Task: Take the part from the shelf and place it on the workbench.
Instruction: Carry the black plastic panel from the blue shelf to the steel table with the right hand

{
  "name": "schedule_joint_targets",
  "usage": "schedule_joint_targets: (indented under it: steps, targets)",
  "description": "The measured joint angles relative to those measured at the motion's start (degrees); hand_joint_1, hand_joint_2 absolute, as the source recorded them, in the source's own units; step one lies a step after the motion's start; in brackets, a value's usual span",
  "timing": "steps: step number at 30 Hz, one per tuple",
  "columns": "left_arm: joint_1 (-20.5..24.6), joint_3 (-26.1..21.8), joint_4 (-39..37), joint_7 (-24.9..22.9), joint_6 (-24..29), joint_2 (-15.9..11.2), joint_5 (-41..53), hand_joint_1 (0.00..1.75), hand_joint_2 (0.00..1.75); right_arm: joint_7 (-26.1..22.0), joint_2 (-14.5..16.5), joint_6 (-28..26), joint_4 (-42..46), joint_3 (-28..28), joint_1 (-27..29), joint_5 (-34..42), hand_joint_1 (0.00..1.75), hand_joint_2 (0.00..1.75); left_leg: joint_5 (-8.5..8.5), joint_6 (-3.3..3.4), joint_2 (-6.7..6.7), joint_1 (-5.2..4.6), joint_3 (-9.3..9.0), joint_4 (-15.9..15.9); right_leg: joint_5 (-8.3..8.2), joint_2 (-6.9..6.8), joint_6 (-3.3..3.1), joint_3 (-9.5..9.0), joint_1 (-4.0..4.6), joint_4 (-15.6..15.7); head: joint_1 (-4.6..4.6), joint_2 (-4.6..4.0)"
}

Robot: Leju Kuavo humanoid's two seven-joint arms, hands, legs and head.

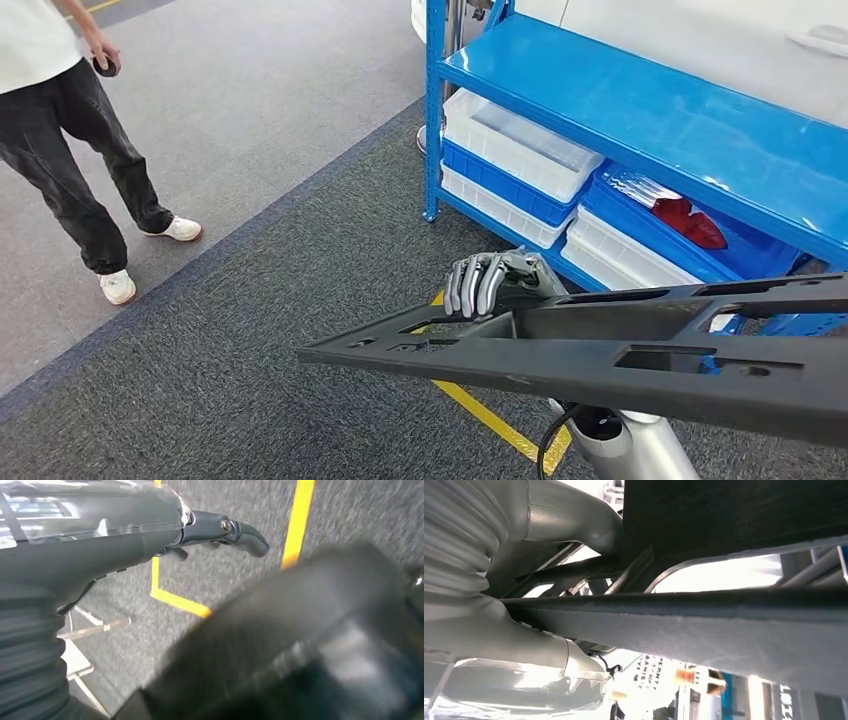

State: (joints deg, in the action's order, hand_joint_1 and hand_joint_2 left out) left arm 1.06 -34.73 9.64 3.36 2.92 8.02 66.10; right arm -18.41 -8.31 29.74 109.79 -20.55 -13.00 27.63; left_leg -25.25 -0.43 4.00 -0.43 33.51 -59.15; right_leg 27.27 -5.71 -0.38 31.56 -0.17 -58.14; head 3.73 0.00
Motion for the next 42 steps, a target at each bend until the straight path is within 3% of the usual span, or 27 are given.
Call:
schedule_joint_targets:
  steps: [1, 3, 4, 7, 9, 10, 11, 12, 14, 16, 18, 19, 21, 23, 25, 26, 27, 29, 31, 33, 34, 36, 38, 39, 40, 41, 42]
  targets:
    - [-0.1, 0.0, 0.0, 0.0, 0.0, 0.0, 0.0, 0.00, 1.75, 0.0, 0.0, 0.0, 0.0, 0.0, 0.0, 0.0, 1.31, 1.75, -0.06, 0.50, 0.38, -0.12, -0.15, 0.6, 0.03, -0.52, 0.24, -0.03, 0.19, 0.0, 0.00, 0.00]
    - [0.0, 0.0, 0.0, 0.0, -0.1, 0.0, 0.1, 0.00, 1.75, -0.1, 0.0, 0.0, 0.1, 0.0, 0.0, -0.1, 1.31, 1.75, 0.38, 1.21, -1.16, 0.04, 0.04, 0.9, 0.21, -1.45, 0.84, -0.11, 0.24, -0.1, 0.01, 0.00]
    - [0.1, 0.0, 0.0, 0.0, -0.1, 0.1, 0.1, 0.00, 1.75, -0.1, 0.0, 0.0, 0.1, -0.1, 0.0, -0.1, 1.31, 1.75, 0.62, 1.50, -1.83, 0.15, 0.00, 1.2, 0.61, -0.92, 1.16, -0.07, 0.12, -0.5, 0.01, 0.00]
    - [0.3, 0.0, 0.0, 0.0, -0.1, 0.2, 0.1, 0.00, 1.75, -0.3, 0.0, -0.1, 0.2, -0.1, 0.2, -0.1, 1.31, 1.75, 1.21, 2.31, -3.80, 0.36, 0.05, 1.7, 5.09, 4.15, 1.82, 3.30, -0.32, -7.9, -0.01, 0.00]
    - [0.4, 0.0, 0.0, 0.0, -0.2, 0.2, 0.1, 0.00, 1.75, -0.4, 0.0, -0.1, 0.3, -0.1, 0.5, -0.1, 1.31, 1.75, 1.38, 2.51, -5.36, 0.34, 0.35, 1.6, 7.69, 5.46, 1.93, 6.73, -0.38, -14.7, -0.01, 0.00]
    - [0.5, 0.0, 0.0, 0.0, -0.2, 0.2, 0.1, 0.00, 1.75, -0.4, -0.1, -0.1, 0.2, -0.1, 0.6, -0.2, 1.31, 1.75, 1.44, 2.49, -6.21, 0.33, 0.48, 1.5, 7.45, 5.55, 1.95, 7.38, -0.43, -15.7, -0.01, 0.00]
    - [0.6, 0.0, 0.0, 0.0, -0.3, 0.2, 0.1, 0.00, 1.75, -0.4, -0.1, -0.1, 0.2, -0.1, 0.7, -0.2, 1.31, 1.75, 1.48, 2.41, -7.06, 0.36, 0.57, 1.4, 6.17, 5.63, 1.94, 6.96, -0.50, -14.7, -0.01, 0.00]
    - [0.6, 0.0, 0.0, 0.0, -0.3, 0.2, 0.1, 0.00, 1.75, -0.5, -0.1, -0.1, 0.2, -0.1, 0.7, -0.2, 1.31, 1.75, 1.50, 2.27, -7.88, 0.41, 0.63, 1.2, 4.12, 5.98, 1.91, 5.48, -0.62, -11.5, -0.01, 0.00]
    - [0.8, 0.0, 0.0, 0.0, -0.4, 0.2, 0.1, 0.00, 1.75, -0.5, -0.1, 0.0, 0.3, -0.1, 0.7, -0.2, 1.31, 1.75, 1.46, 1.81, -9.27, 0.46, 0.88, 0.7, 0.98, 8.28, 1.84, 2.03, -0.95, -4.1, -0.01, 0.00]
    - [0.9, 0.0, 0.0, 0.0, -0.4, 0.2, 0.1, 0.00, 1.75, -0.6, -0.1, 0.1, 0.3, -0.1, 0.7, -0.2, 1.31, 1.75, 1.58, 1.13, -10.36, 0.46, 1.37, 0.4, 0.22, 9.73, 1.59, 0.75, -0.98, -1.0, -0.01, 0.00]
    - [1.0, 0.0, 0.0, 0.0, -0.3, 0.2, 0.0, 0.00, 1.75, -0.6, -0.2, 0.2, 0.3, -0.1, 0.6, -0.2, 1.31, 1.75, 1.85, 0.40, -11.28, 0.52, 1.77, 0.6, 0.00, 8.69, 1.00, 0.79, -0.88, -0.8, 0.00, 0.00]
    - [1.0, 0.0, 0.0, 0.0, -0.3, 0.1, 0.0, 0.00, 1.75, -0.6, -0.2, 0.2, 0.3, -0.1, 0.5, -0.2, 1.31, 1.75, 1.69, 0.09, -10.86, 0.49, 1.99, 0.3, -0.14, 8.10, 0.65, 0.70, -0.93, -0.5, 0.00, 0.00]
    - [0.9, 0.0, 0.0, -0.1, -0.2, 0.1, 0.0, 0.00, 1.75, -0.7, -0.2, 0.3, 0.3, -0.1, 0.4, -0.2, 1.31, 1.75, -0.41, -0.40, -8.37, 0.39, 3.62, -3.1, -0.34, 6.69, -0.05, 0.49, -1.06, -0.1, 0.01, 0.00]
    - [0.8, 0.0, 0.0, -0.1, -0.2, 0.1, 0.0, 0.00, 1.75, -0.8, -0.2, 0.5, 0.3, -0.1, 0.4, -0.2, 1.31, 1.75, -4.25, -0.78, -5.88, 0.41, 7.10, -10.7, -0.26, 5.16, -0.45, 0.46, -0.79, -0.1, 0.02, 0.00]
    - [0.9, 0.0, 0.0, 0.0, -0.2, 0.1, 0.0, 0.00, 1.75, -0.8, -0.2, 0.6, 0.3, -0.1, 0.4, -0.2, 1.31, 1.75, -5.88, -0.99, -5.25, 0.44, 9.34, -15.9, -0.14, 3.49, -0.55, 0.43, -0.61, -0.1, 0.02, 0.00]
    - [0.9, 0.0, 0.0, 0.0, -0.2, 0.1, 0.0, 0.00, 1.75, -0.8, -0.2, 0.6, 0.3, -0.1, 0.4, -0.2, 1.31, 1.75, -5.13, -0.98, -5.12, 0.44, 8.83, -15.3, -0.07, 2.75, -0.54, 0.37, -0.56, -0.1, 0.02, 0.00]
    - [0.8, 0.0, 0.0, 0.0, -0.2, 0.0, 0.0, 0.00, 1.75, -0.8, -0.2, 0.7, 0.3, -0.1, 0.4, -0.2, 1.31, 1.75, -3.58, -0.87, -4.81, 0.42, 7.23, -12.6, 0.02, 2.05, -0.49, 0.26, -0.53, -0.1, 0.02, 0.00]
    - [0.4, 0.0, 0.0, -0.1, -0.2, 0.0, 0.0, 0.00, 1.75, -0.8, -0.2, 0.8, 0.3, -0.1, 0.4, -0.2, 1.31, 1.75, -0.60, -0.28, -2.47, 0.10, 2.64, -4.4, 0.30, 0.94, -0.20, -0.05, -0.30, -0.1, 0.02, 0.00]
    - [0.1, 0.0, 0.0, -0.2, -0.2, 0.1, 0.0, 0.00, 1.75, -0.9, -0.3, 0.9, 0.3, 0.0, 0.4, -0.2, 1.31, 1.75, 0.26, 0.62, -0.66, -0.34, 0.34, 0.2, 0.53, -0.04, 0.28, -0.21, 0.04, -0.2, 0.02, 0.00]
    - [0.0, 0.0, 0.0, -0.2, -0.2, 0.1, 0.0, 0.00, 1.75, -0.9, -0.3, 1.1, 0.3, 0.1, 0.4, -0.2, 1.31, 1.75, 0.22, 1.40, -1.57, -0.47, 0.47, 0.7, 0.63, -1.23, 0.80, -0.33, 0.22, 0.0, 0.01, 0.00]
    - [0.1, 0.0, 0.0, -0.2, -0.2, 0.1, 0.0, 0.00, 1.75, -1.0, -0.3, 1.1, 0.3, 0.1, 0.3, -0.2, 1.31, 1.75, 0.42, 1.70, -2.27, -0.35, 0.44, 1.0, 0.87, -1.12, 1.10, -0.41, 0.12, -0.2, 0.01, 0.00]
    - [0.2, 0.0, 0.0, -0.1, -0.1, 0.2, 0.0, 0.00, 1.75, -1.2, -0.4, 1.3, 0.3, 0.2, 0.4, -0.2, 1.31, 1.75, 0.87, 2.33, -3.52, -0.05, 0.28, 1.6, 2.78, 1.28, 1.56, 0.62, -0.07, -2.8, 0.01, 0.00]
    - [0.3, 0.0, 0.0, -0.1, -0.1, 0.3, 0.0, 0.00, 1.75, -1.4, -0.5, 1.4, 0.3, 0.3, 0.5, -0.2, 1.31, 1.75, 1.09, 2.67, -4.76, 0.10, 0.31, 1.7, 6.43, 4.42, 1.76, 4.15, -0.26, -10.1, 0.01, 0.00]
    - [0.4, 0.0, 0.0, -0.1, 0.0, 0.3, 0.0, 0.00, 1.75, -1.4, -0.6, 1.6, 0.3, 0.4, 0.6, -0.2, 1.31, 1.75, 1.11, 2.73, -5.47, 0.09, 0.37, 1.7, 7.78, 5.08, 1.83, 6.11, -0.28, -13.8, 0.01, 0.00]
    - [0.4, 0.0, 0.0, -0.1, 0.0, 0.3, 0.0, 0.00, 1.75, -1.5, -0.6, 1.7, 0.2, 0.4, 0.7, -0.2, 1.31, 1.75, 1.11, 2.75, -6.28, 0.08, 0.41, 1.6, 8.11, 5.38, 1.88, 7.46, -0.31, -16.1, 0.01, 0.00]
    - [0.5, 0.0, 0.0, -0.1, 0.0, 0.3, 0.0, 0.00, 1.75, -1.5, -0.7, 1.8, 0.2, 0.4, 0.7, -0.2, 1.31, 1.75, 1.10, 2.73, -7.10, 0.08, 0.42, 1.4, 7.21, 5.52, 1.88, 7.73, -0.35, -16.1, 0.01, 0.00]
    - [0.6, 0.0, 0.0, -0.1, 0.0, 0.3, 0.0, 0.00, 1.75, -1.5, -0.7, 1.9, 0.2, 0.4, 0.7, -0.2, 1.31, 1.75, 1.06, 2.67, -7.94, 0.08, 0.40, 1.3, 5.32, 5.75, 1.83, 6.94, -0.42, -13.9, 0.01, 0.00]
